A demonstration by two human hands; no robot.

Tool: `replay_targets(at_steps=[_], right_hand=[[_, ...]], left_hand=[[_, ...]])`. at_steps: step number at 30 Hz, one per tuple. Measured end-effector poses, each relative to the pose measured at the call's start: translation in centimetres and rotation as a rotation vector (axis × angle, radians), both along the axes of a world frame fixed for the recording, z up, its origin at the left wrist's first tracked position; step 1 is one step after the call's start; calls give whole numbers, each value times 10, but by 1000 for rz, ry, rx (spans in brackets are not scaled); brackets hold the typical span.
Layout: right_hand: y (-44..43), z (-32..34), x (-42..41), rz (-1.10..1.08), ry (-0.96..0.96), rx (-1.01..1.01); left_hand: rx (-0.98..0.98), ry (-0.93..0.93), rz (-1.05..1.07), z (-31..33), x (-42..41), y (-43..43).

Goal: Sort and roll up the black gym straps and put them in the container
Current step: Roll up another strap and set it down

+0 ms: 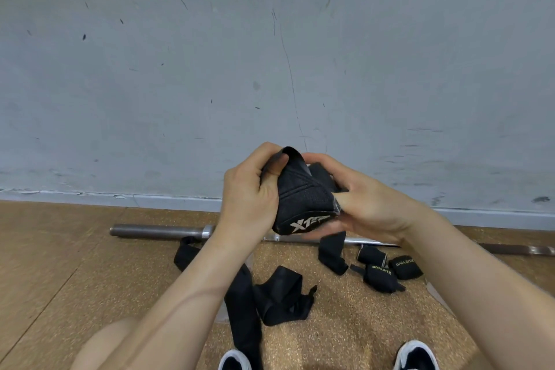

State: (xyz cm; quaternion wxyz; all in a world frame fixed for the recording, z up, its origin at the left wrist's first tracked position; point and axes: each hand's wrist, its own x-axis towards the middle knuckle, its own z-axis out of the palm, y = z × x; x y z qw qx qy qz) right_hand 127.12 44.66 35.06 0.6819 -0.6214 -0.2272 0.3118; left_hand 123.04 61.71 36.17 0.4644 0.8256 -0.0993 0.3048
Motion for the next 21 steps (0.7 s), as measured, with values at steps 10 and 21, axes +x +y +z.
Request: replay_targets(at_steps=[10, 21], right_hand=[[-1, -4, 5, -45, 126, 76], [1, 16, -10, -29, -457, -123]], left_hand=[[-84, 19, 102, 5, 2, 1], [-478, 367, 22, 4, 5, 10]])
